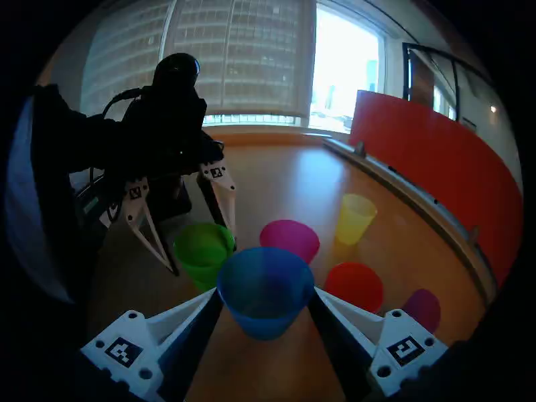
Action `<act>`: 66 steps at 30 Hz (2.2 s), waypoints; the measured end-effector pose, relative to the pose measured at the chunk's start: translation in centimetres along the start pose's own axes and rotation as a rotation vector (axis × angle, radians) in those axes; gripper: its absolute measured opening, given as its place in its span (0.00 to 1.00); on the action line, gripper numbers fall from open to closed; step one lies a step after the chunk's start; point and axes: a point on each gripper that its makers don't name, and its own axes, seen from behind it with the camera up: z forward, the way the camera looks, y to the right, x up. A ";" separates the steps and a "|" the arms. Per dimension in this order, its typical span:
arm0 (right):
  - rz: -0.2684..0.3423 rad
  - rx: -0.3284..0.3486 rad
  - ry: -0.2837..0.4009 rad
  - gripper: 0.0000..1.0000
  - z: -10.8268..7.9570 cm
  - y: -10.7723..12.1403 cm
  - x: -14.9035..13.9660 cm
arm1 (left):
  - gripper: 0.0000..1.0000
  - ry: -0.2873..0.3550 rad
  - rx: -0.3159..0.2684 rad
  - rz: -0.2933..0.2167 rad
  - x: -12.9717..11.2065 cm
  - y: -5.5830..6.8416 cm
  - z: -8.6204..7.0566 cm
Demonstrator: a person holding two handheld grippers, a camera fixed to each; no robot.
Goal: Pour water
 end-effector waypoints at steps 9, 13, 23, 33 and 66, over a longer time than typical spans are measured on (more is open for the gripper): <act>0.005 -0.001 -0.004 0.91 1.0 0.1 -0.7 | 0.97 -0.011 0.015 -0.007 -0.4 -0.6 -0.2; 0.007 -0.004 -0.009 0.91 1.3 0.1 -1.3 | 0.97 -0.019 0.021 -0.004 -0.7 -0.6 -0.4; -0.001 -0.007 -0.024 0.91 1.7 0.1 -2.3 | 0.97 -0.042 0.049 -0.001 -1.6 -1.1 -1.3; 0.023 -0.002 -0.029 0.91 1.9 0.1 -3.0 | 0.97 -0.054 0.064 0.001 -2.2 -1.1 -2.2; 0.081 -0.063 -0.073 0.99 -2.1 0.3 -5.7 | 0.98 -0.087 0.171 -0.013 -4.1 -3.2 -5.6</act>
